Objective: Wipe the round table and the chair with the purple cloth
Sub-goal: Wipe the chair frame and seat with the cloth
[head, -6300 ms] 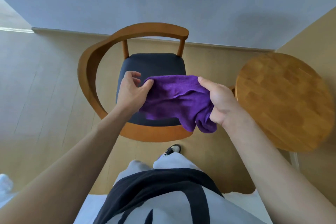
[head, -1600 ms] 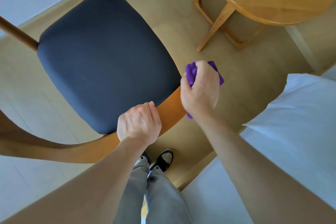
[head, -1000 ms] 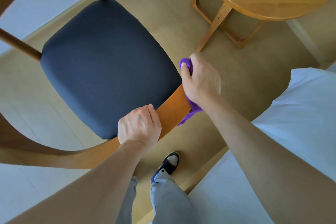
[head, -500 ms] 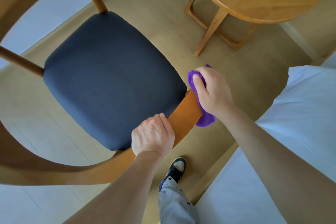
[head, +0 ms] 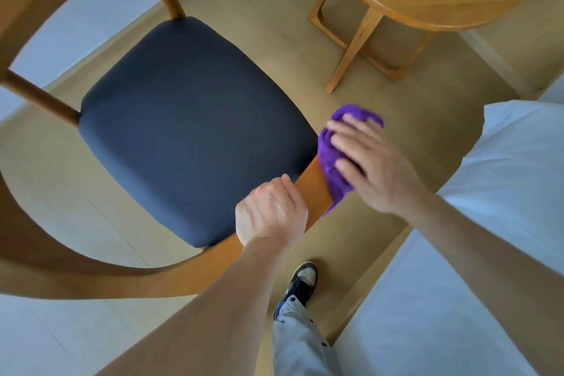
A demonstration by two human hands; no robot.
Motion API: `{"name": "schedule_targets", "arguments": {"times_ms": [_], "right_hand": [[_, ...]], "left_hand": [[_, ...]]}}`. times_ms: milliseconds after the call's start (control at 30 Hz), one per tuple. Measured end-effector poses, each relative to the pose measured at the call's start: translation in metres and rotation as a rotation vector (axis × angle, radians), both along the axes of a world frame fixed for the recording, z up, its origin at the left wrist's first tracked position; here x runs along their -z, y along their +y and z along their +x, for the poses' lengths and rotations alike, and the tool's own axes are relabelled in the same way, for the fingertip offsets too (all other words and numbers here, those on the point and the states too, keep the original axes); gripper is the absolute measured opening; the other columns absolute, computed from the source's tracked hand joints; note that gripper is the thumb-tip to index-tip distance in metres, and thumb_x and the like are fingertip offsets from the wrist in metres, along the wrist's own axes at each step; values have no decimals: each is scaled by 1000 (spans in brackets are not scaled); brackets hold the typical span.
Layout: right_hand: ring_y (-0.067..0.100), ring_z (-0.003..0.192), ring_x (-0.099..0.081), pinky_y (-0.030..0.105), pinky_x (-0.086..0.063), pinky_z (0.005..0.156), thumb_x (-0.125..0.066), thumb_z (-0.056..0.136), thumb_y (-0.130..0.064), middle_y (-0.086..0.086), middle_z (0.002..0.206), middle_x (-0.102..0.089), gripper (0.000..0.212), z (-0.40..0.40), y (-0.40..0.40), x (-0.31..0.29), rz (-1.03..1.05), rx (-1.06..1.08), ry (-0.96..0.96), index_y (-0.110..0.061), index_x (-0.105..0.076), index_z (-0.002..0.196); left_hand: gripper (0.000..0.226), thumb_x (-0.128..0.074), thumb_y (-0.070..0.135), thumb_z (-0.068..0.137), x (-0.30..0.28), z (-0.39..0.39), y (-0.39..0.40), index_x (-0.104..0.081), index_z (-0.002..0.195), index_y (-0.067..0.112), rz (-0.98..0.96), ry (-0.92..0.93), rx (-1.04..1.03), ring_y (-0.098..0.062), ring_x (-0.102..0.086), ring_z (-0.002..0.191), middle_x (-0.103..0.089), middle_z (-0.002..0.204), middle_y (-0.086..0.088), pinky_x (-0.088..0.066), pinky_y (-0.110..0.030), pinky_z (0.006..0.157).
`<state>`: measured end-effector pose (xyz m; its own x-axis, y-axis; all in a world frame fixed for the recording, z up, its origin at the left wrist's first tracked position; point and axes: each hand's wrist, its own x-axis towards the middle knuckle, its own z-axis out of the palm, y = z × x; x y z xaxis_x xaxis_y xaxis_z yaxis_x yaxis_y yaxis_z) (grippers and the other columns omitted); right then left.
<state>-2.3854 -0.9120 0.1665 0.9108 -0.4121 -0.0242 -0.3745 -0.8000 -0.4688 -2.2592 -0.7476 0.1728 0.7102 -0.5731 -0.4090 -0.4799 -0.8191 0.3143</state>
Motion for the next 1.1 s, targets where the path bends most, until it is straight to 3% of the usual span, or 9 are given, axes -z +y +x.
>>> {"name": "schedule_targets", "arguments": {"times_ms": [133,200,367,500,633,767,867,1000,1100], "right_hand": [[15,100,-61,32,-50,78,-42,105,-37,-11,101,-64,23,55,-13,-2,228,720,-47,-26,-62,108],[13,95,-59,39,-54,81,-44,103,-40,-13,96,-62,23,69,-1,-4,125,785,-4,-27,-63,105],[23,152,-28,53,-19,123,-40,105,-32,-5,156,-46,31,25,49,0,-33,266,10,-21,-59,127],[20,157,-16,51,-14,126,-35,107,-35,-7,164,-36,43,-11,53,-1,55,-52,21,-17,-58,138],[25,149,-34,46,-19,123,-36,106,-37,-2,156,-48,43,5,-1,-1,-110,-268,84,-16,-61,135],[25,98,-63,38,-48,93,-43,99,-42,-1,95,-71,40,56,-27,5,-42,151,71,-15,-70,83],[24,80,-58,35,-40,67,-45,95,-43,-4,78,-59,39,73,-17,9,4,580,83,-16,-56,70],[31,139,-44,49,-31,116,-50,96,-38,5,142,-56,32,46,41,8,-82,522,-24,-21,-67,117],[29,157,-15,56,-11,125,-47,98,-42,6,167,-28,52,11,65,14,-29,295,12,-21,-53,145]], "left_hand": [[51,-25,37,106,1,0,2,-46,62,23,-26,-8,-10,-14,-51,55,-47,59,9,-44,-31,58],[51,-26,37,106,1,0,2,-44,61,22,-35,-9,-15,-12,-48,54,-47,58,9,-43,-31,57],[49,-24,36,106,1,0,1,-42,63,21,-3,-11,-8,-20,-49,60,-42,60,9,-36,-32,61],[49,-23,37,106,-1,-1,-1,-41,63,23,1,-16,-4,-19,-51,61,-43,60,9,-38,-32,61],[49,-25,36,106,-3,-1,-2,-40,62,22,-4,0,-37,-19,-51,61,-43,59,9,-42,-33,62],[51,-27,36,106,-3,-3,-1,-39,58,22,-27,-18,-46,-15,-51,56,-46,57,9,-46,-33,60],[52,-28,35,106,-1,-1,0,-38,57,21,-34,-39,-42,-11,-46,52,-45,56,8,-36,-30,58],[51,-27,35,105,-2,-2,0,-39,58,22,-17,-52,-29,-18,-49,56,-45,57,9,-35,-31,61],[49,-27,35,105,-3,-2,-2,-39,60,22,8,-49,-25,-20,-50,60,-43,59,10,-34,-32,62]]}}
